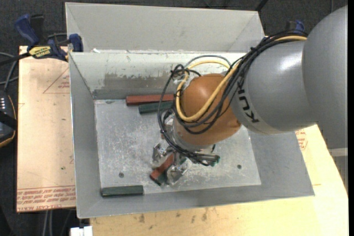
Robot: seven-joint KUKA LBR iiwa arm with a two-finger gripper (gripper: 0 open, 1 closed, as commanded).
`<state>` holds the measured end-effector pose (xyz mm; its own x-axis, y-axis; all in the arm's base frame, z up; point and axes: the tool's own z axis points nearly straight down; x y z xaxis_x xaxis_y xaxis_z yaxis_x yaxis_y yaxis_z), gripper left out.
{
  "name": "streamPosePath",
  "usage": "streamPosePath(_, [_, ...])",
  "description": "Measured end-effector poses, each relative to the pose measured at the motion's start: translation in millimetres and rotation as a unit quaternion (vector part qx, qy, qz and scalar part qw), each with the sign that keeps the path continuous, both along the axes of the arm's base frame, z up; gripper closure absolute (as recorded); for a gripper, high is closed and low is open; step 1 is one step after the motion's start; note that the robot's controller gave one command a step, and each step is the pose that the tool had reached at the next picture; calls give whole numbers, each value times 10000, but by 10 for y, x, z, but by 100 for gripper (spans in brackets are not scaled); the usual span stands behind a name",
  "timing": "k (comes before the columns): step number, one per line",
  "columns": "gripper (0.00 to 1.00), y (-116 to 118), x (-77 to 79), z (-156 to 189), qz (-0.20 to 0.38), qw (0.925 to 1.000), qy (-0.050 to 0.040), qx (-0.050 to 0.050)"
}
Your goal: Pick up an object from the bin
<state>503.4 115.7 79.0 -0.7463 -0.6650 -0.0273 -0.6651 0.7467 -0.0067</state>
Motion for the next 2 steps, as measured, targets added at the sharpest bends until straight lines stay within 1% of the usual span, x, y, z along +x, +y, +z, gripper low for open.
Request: streamPosePath(2, [100,-4,-2,-3,10,10000,-2,7])
